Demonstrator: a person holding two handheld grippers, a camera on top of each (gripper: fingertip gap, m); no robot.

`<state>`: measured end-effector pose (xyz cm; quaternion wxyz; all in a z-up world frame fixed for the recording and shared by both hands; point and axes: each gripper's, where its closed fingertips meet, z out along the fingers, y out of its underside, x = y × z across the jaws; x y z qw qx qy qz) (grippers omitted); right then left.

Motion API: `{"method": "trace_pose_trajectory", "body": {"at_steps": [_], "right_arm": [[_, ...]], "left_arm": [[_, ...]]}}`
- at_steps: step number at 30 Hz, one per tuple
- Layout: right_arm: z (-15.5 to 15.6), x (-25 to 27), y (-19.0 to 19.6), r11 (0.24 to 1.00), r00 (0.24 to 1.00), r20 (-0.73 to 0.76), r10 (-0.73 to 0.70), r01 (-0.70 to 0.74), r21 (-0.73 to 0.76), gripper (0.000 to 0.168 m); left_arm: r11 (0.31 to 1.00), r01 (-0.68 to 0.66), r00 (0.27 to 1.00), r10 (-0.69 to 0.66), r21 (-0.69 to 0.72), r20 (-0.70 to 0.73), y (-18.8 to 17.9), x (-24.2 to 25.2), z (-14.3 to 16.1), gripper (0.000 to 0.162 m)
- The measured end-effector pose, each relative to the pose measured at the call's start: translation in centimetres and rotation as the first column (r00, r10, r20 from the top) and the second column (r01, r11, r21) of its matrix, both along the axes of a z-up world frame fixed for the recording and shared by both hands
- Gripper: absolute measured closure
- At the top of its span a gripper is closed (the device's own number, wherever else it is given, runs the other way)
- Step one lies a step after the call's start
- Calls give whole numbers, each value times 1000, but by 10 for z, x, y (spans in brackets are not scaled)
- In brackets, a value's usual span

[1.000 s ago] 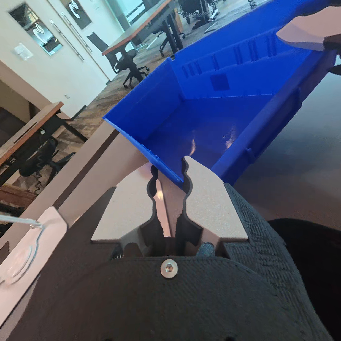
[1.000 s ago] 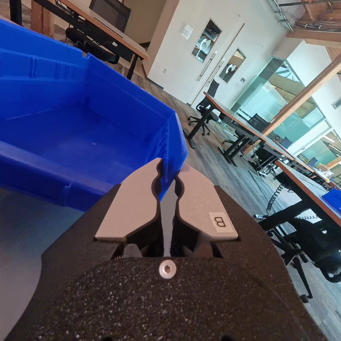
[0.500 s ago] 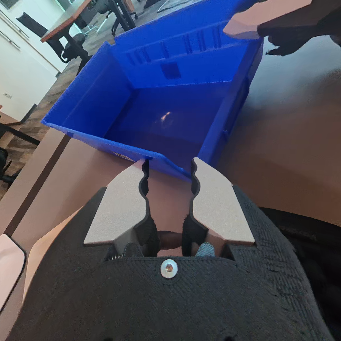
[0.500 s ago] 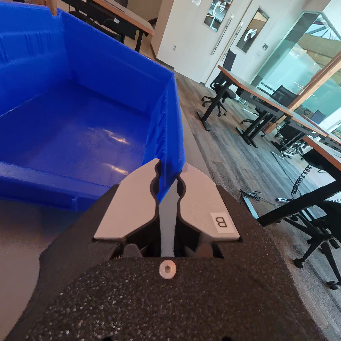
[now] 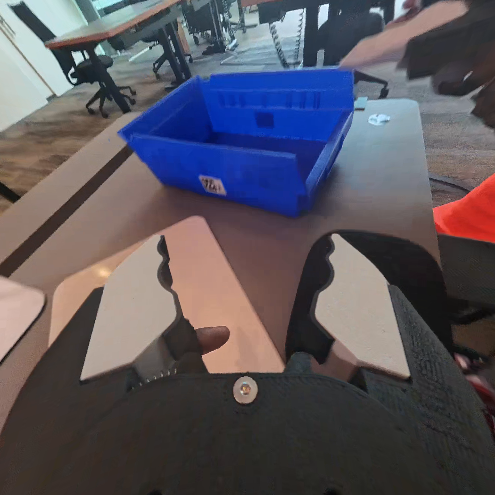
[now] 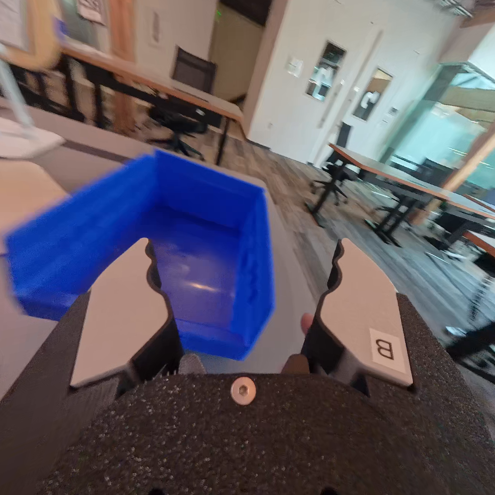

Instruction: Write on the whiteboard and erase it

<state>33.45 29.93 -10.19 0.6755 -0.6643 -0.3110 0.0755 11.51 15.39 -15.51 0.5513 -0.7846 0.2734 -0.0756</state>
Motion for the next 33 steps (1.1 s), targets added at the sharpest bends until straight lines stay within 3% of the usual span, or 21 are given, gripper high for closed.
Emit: {"method": "trace_pose_trajectory", "body": {"at_steps": [3,6,8,11,15,16,19,20,29,33], "right_arm": [[23,-66,-55,957,960,-55,273,-277,-90,58],[-3,-141,-120,788,831,18,556,-520,-330,55],[-44,-178,-152,667,745,88,661,-530,-524,52],[-110,-212,-174,553,675,181,715,-388,-737,47],[-157,-235,-165,543,653,287,701,-228,-808,39],[-158,-242,-168,515,655,261,709,-229,-826,40],[-167,-252,-169,546,625,335,705,-177,-819,42],[-170,-255,-173,536,618,339,709,-160,-829,33],[-172,-279,-182,544,651,332,682,-149,-826,29],[-173,-283,-197,553,624,345,701,-170,-815,29]], "left_arm": [[994,-95,995,94,-55,-27,-37,-59,-14,52],[972,-202,977,192,-122,-92,-80,-111,-38,52],[946,-274,959,256,-171,-120,-107,-139,-53,52],[916,-337,941,322,-218,-103,-142,-164,-66,53],[905,-385,923,382,-180,-56,-173,-186,-59,62],[900,-401,916,398,-171,-49,-179,-191,-55,63],[886,-441,897,442,-145,-24,-193,-206,-41,65],[883,-450,892,452,-138,-13,-197,-210,-37,66],[862,-504,861,506,-50,49,-233,-239,6,72],[814,-581,813,581,-11,35,-255,-269,24,77]]}}
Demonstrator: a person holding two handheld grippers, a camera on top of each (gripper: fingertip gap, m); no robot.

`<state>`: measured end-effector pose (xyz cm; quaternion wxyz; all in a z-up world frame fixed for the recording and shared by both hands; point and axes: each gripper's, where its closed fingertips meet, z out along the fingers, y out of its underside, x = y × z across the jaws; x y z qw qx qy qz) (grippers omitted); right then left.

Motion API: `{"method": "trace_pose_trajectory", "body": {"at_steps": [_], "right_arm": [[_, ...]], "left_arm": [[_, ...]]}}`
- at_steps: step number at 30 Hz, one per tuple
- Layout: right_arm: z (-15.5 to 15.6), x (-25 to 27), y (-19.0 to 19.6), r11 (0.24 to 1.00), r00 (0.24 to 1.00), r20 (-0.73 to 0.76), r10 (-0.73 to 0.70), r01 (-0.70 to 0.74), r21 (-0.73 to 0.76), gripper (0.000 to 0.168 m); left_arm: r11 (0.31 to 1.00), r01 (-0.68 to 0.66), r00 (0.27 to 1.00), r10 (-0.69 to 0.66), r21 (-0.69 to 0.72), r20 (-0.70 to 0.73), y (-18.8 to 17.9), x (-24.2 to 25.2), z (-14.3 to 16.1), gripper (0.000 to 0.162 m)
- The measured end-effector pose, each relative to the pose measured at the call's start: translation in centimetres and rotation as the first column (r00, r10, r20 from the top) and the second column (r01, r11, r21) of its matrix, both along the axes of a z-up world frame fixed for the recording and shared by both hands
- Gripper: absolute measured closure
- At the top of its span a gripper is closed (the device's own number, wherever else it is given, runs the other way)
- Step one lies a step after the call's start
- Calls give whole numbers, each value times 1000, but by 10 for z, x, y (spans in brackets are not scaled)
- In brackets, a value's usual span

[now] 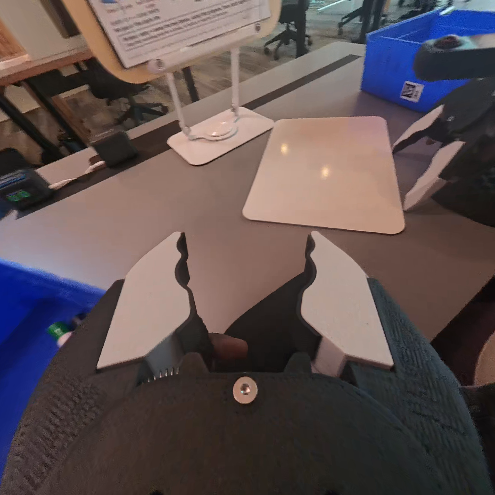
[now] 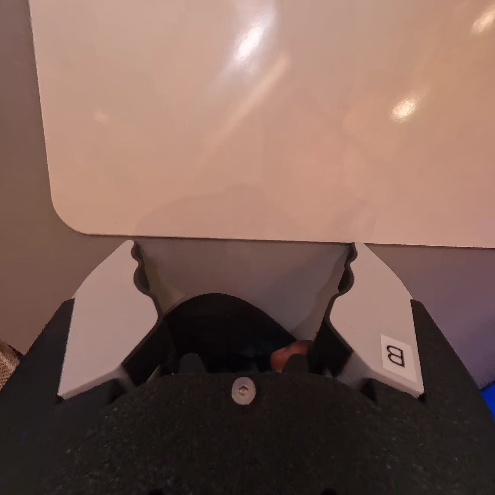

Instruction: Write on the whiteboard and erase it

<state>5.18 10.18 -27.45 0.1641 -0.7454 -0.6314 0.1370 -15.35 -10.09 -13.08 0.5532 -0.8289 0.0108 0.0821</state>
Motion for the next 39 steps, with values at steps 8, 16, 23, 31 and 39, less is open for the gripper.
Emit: {"method": "trace_pose_trajectory", "body": {"at_steps": [8,16,23,31,39], "right_arm": [[43,-9,-5,997,975,-213,67,-61,38,44],[122,7,22,987,802,-594,54,47,152,59],[128,27,33,973,790,-611,47,103,207,61],[129,29,39,965,789,-612,51,119,234,63],[126,11,19,972,772,-619,147,4,237,85]], "left_arm": [[945,-256,967,250,-202,-56,-67,-88,2,81],[782,-347,888,451,-518,86,-100,-178,-64,90],[709,-299,875,470,-639,113,-99,-182,-103,95],[649,-339,874,486,-681,28,-107,-187,-121,103],[663,-394,910,378,-637,-170,-118,-199,-100,142]]}}
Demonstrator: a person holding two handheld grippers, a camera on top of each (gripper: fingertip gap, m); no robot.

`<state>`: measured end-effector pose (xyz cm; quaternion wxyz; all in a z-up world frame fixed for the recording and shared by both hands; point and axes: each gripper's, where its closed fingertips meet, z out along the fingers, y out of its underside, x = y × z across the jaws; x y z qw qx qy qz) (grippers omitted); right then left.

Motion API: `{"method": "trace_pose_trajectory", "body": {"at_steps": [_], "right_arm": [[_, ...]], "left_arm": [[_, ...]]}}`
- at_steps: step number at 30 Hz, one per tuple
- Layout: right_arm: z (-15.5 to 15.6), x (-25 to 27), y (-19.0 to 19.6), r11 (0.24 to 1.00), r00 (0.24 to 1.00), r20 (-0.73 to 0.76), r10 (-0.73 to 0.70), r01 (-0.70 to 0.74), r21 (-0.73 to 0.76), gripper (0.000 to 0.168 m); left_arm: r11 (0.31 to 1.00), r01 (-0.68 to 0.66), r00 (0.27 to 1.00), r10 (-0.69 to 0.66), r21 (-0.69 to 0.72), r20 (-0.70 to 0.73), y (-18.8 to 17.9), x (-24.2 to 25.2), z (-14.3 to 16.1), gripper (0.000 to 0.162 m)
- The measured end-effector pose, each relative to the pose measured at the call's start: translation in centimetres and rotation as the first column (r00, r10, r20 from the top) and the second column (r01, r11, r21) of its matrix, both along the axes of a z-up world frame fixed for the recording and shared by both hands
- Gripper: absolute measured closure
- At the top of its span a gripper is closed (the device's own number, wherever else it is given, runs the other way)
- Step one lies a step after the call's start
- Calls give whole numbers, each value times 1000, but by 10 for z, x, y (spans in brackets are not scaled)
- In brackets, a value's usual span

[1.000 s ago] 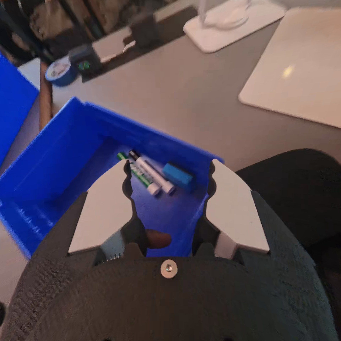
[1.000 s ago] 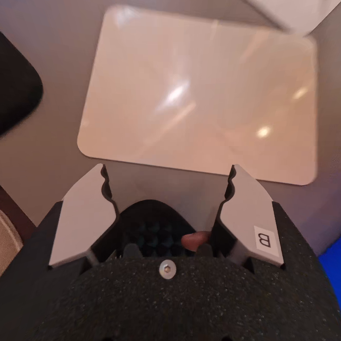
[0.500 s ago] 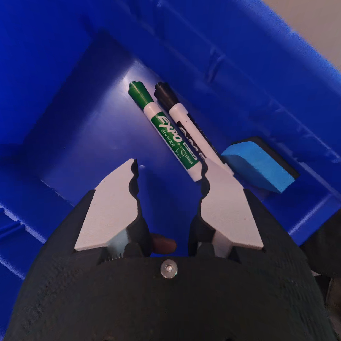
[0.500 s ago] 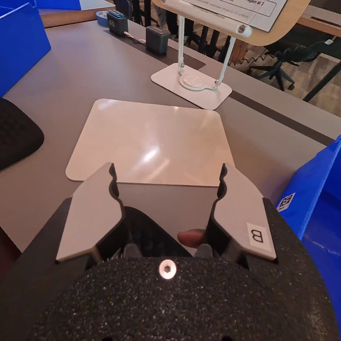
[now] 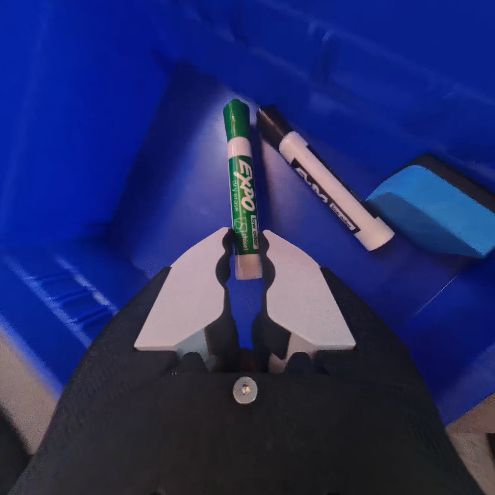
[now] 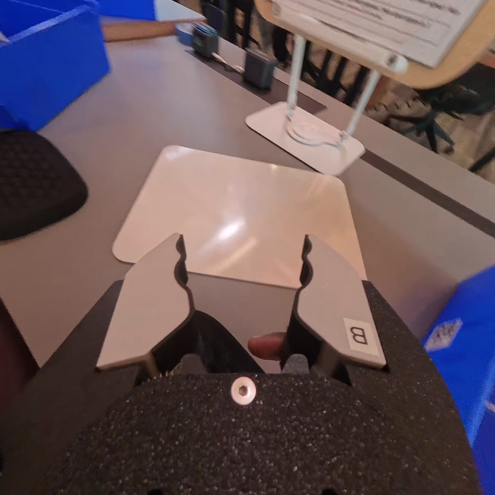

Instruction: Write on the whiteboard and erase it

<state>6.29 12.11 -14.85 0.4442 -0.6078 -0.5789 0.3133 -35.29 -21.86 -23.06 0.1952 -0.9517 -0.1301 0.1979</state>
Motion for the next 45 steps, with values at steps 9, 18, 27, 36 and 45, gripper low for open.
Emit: {"method": "trace_pose_trajectory", "body": {"at_steps": [9,18,27,36,45], "right_arm": [[44,-84,-71,834,892,-45,450,-401,380,113],[80,-163,-131,641,700,19,714,-664,385,118],[33,-192,-147,547,620,251,744,-780,306,154],[136,-161,-105,692,566,-646,512,-717,-80,154],[126,-142,-119,643,527,-694,490,-756,-120,154]], "left_arm": [[856,360,565,-517,-372,-643,66,49,169,143],[340,578,-53,-891,-742,-450,158,189,162,143],[170,679,-167,-911,-714,-376,186,242,148,143],[207,626,693,-590,752,-414,218,273,183,107],[165,717,603,-635,678,-483,252,308,152,135]]}}
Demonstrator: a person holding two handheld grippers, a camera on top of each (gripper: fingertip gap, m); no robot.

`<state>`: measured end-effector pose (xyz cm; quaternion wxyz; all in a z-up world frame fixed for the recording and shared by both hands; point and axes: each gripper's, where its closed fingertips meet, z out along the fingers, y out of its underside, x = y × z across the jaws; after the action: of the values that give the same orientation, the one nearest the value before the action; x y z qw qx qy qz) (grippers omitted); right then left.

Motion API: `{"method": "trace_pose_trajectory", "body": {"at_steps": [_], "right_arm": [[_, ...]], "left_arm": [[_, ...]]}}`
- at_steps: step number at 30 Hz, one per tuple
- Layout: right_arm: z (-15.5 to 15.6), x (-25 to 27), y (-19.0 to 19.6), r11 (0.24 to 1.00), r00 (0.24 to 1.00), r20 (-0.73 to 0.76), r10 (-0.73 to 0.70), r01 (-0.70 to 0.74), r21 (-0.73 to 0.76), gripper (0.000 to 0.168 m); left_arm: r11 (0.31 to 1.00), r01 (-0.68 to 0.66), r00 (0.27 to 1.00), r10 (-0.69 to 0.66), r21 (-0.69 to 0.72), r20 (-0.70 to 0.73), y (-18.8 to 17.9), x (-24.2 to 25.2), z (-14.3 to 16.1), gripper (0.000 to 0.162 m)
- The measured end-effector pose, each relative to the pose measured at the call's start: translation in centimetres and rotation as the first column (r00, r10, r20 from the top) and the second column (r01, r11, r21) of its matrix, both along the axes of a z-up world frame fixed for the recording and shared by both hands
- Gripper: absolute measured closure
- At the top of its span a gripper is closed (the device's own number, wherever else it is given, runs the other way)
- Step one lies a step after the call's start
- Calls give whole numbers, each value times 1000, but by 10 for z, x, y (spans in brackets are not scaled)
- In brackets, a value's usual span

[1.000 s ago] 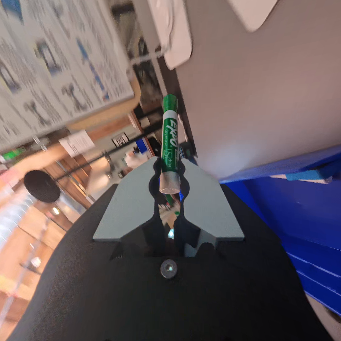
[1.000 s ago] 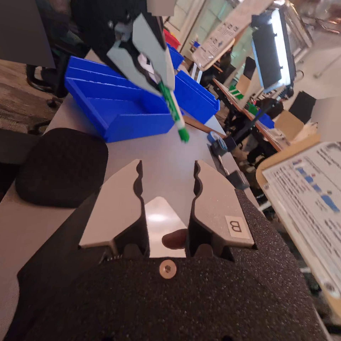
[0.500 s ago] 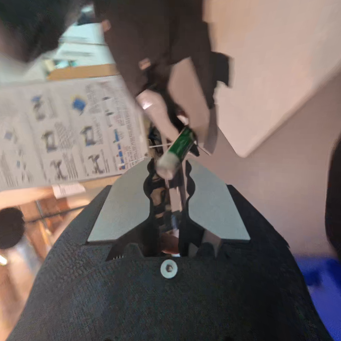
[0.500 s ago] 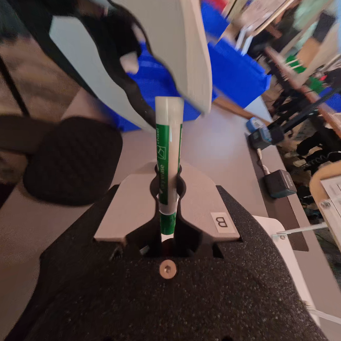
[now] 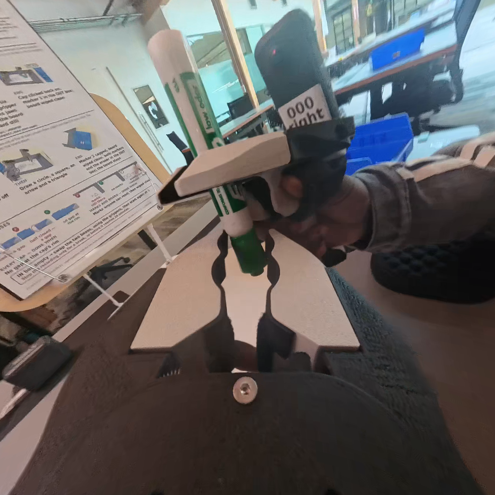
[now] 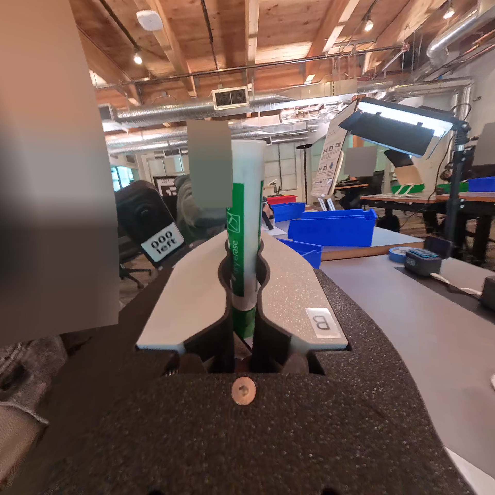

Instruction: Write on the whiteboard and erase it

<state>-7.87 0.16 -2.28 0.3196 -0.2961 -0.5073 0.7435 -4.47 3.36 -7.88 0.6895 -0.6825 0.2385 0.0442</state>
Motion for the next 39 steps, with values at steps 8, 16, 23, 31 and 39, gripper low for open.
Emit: {"method": "trace_pose_trajectory", "body": {"at_steps": [8,16,23,31,39], "right_arm": [[-27,12,-1,902,984,-107,-145,176,395,139],[-22,23,-10,908,985,-129,-113,155,390,150],[-24,30,-13,937,988,-121,-94,129,325,151],[-34,27,-1,960,989,-59,-136,146,238,151],[-26,30,15,981,989,-46,-141,145,127,151]], "left_arm": [[970,-58,929,-35,-237,-369,-13,-12,-33,142],[976,2,940,-77,-219,-332,-8,-5,-27,142],[979,46,936,-111,-197,-335,-4,4,-36,144],[965,97,931,-174,-243,-321,5,6,-52,141],[962,88,904,-186,-258,-386,22,3,-59,148]]}}
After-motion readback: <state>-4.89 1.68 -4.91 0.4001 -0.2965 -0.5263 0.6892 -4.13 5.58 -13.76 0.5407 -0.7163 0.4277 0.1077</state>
